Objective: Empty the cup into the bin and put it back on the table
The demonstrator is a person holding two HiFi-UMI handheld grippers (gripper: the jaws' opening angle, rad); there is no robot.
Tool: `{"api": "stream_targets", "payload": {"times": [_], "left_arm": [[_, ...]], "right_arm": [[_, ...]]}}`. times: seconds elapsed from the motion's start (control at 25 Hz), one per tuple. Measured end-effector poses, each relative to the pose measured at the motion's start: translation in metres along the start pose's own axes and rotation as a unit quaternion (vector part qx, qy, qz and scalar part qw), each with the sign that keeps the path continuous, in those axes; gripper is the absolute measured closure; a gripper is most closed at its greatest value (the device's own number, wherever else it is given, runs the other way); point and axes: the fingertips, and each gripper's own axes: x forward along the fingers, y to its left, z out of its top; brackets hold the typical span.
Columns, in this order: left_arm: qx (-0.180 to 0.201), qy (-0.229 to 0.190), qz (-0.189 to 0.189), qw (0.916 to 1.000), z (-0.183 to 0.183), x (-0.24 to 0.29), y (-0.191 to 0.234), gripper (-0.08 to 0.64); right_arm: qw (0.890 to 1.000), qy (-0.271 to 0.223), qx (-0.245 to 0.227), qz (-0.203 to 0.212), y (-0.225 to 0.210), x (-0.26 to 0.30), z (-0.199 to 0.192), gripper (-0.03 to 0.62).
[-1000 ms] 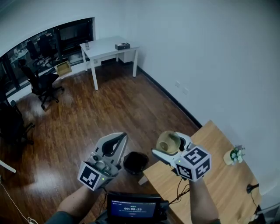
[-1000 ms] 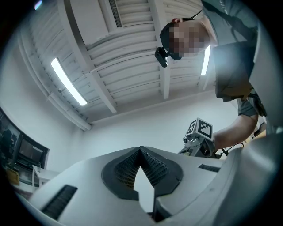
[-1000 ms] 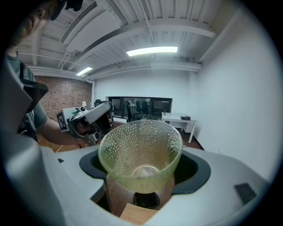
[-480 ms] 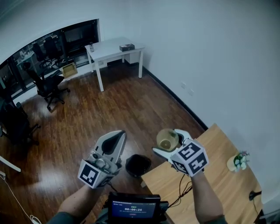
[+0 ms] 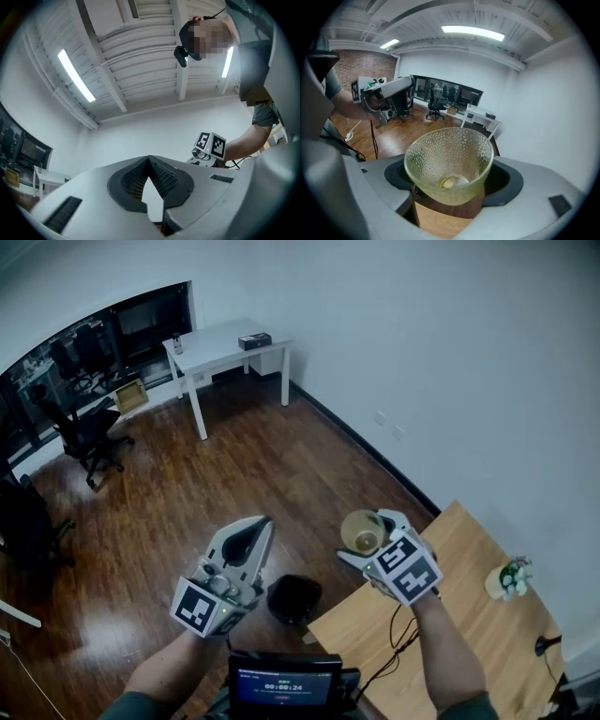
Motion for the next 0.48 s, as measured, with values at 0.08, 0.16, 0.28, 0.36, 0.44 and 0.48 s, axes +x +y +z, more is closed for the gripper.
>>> {"api": "stream_targets", "payload": {"times": [0.08, 0.16, 0.28, 0.36, 0.44, 0.48], "left_arm": [[0.013, -0.015, -0.009, 0.9997, 0.003, 0.002, 0.006, 0.569], [0.026, -0.031, -0.02, 0.999, 0.005, 0.005, 0.011, 0.569], [0.004, -0.03, -0.025, 0.9992, -0.002, 0.007, 0.017, 0.569], [0.015, -0.031, -0.025, 0.9991, -0.003, 0.009, 0.022, 0.569], [0.015, -0.033, -0.025, 0.999, -0.005, 0.011, 0.026, 0.569], [0.007, -0.029, -0.025, 0.9993, -0.007, 0.011, 0.028, 0.569]], "right_arm": [[1.0, 0.018, -0.011, -0.017, -0.005, 0.005, -0.001, 0.19], [0.999, 0.034, -0.021, -0.032, -0.011, 0.01, -0.001, 0.19], [0.997, 0.057, -0.03, -0.046, -0.02, 0.019, -0.003, 0.19], [0.995, 0.072, -0.042, -0.055, -0.024, 0.022, -0.006, 0.19], [0.992, 0.085, -0.064, -0.067, -0.029, 0.023, -0.003, 0.19], [0.99, 0.092, -0.075, -0.072, -0.031, 0.024, -0.001, 0.19]]}}
